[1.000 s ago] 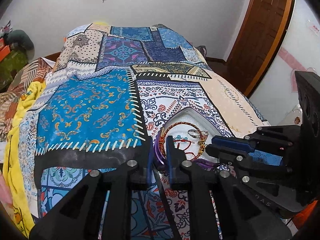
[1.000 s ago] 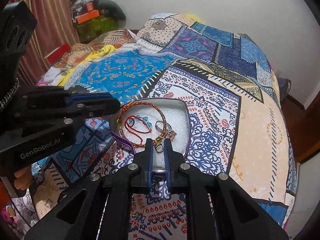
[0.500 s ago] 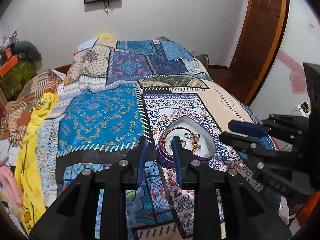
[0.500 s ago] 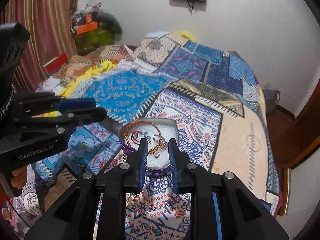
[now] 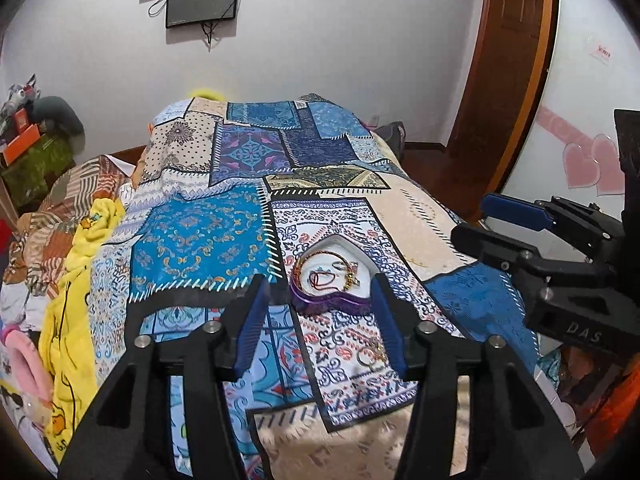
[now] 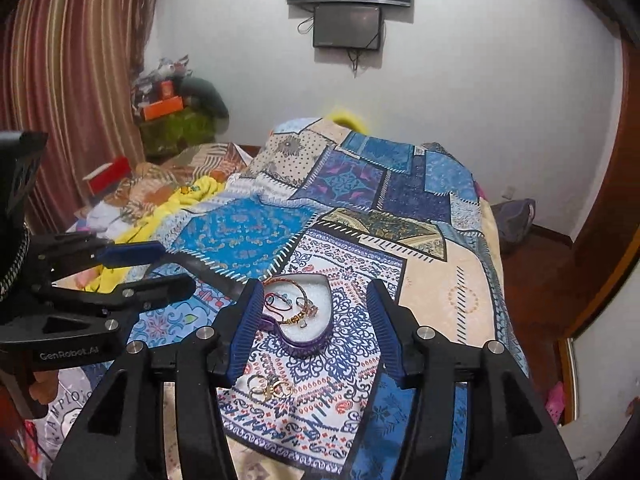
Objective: Organize jewelry
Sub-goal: 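Withdraw both tools and move them toward the gold rings on the quilt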
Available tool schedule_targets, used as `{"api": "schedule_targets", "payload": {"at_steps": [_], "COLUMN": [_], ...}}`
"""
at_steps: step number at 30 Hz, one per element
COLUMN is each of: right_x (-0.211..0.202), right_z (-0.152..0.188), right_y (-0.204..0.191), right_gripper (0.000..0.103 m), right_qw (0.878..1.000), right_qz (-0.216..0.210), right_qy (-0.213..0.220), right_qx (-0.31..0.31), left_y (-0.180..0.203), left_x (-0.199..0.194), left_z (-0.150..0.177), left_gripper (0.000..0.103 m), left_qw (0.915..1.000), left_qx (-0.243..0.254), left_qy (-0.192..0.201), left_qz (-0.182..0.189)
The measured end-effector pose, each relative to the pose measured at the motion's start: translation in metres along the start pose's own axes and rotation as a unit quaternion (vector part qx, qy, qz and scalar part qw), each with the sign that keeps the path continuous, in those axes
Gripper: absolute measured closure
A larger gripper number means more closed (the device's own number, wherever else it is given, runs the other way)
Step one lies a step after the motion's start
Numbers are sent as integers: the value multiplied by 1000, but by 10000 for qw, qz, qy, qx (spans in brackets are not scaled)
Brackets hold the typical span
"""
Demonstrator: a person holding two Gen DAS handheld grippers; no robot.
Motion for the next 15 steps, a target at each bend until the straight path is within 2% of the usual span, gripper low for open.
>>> {"api": "schedule_targets", "payload": {"at_steps": [2, 9, 15], "right_x": [-2, 7, 32], "right_z": [2, 22, 52], "right_y": [2, 7, 13], "right_gripper": [53, 53, 53], "right_qw": [10000, 9996, 9966], "right_qz": [14, 62, 185], "right_qy": [1, -262, -804], "right_qx": [24, 65, -74], "left_y": [3, 7, 7], "left_x": [-2, 12, 39], "left_z": [3, 25, 49], "left_gripper": [45, 44, 44], "left_qw": [10000, 9993, 9969], "left_qx": [12, 34, 46], "left_qy": [-14, -370, -780], "left_qz": [-35, 20, 107]}}
Point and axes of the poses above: each gripper's, at about its wrist camera, not at the fingertips, and x roughly the way its jaws point, y to its right, z to its underside, the point moved 6 cm from there along x, roughly the way its jaws point, and after that the axes turned 10 degrees about x, right-handed, at the moved point
